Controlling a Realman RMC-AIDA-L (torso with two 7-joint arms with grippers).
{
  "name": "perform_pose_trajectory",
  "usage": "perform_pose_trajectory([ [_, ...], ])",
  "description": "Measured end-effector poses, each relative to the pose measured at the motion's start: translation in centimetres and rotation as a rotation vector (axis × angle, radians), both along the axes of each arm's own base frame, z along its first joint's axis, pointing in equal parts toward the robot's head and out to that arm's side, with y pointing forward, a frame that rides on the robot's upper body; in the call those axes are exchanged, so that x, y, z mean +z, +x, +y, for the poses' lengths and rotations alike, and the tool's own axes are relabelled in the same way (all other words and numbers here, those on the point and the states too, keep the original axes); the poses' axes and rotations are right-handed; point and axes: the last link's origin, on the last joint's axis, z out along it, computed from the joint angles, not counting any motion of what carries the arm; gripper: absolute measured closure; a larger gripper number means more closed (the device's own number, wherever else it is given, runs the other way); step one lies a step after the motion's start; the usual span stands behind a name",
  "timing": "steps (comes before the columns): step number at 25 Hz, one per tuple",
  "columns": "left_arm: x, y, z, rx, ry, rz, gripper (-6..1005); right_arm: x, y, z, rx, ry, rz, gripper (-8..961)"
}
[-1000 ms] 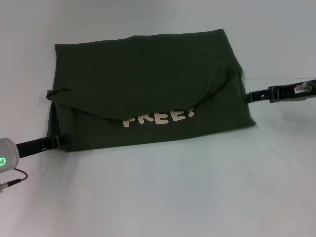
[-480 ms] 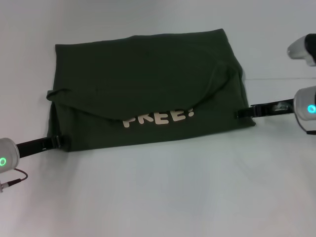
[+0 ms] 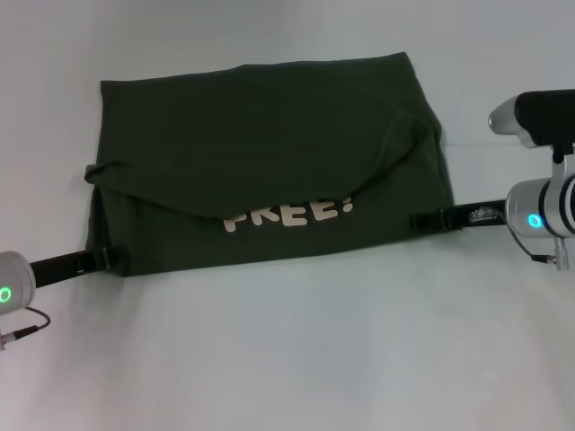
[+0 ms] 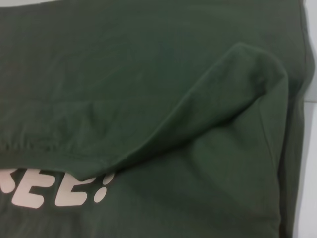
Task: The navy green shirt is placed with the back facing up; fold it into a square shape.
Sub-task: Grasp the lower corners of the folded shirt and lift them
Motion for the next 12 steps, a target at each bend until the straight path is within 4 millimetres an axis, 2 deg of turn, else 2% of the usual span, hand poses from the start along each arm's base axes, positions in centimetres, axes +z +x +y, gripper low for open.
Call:
perform_pose_trajectory([
  [12,0.02,0.02,0.02,-0.002,0.002,0.0,957,-0.4,0.07,-0.06,0.005,0.015,-0.01,146],
])
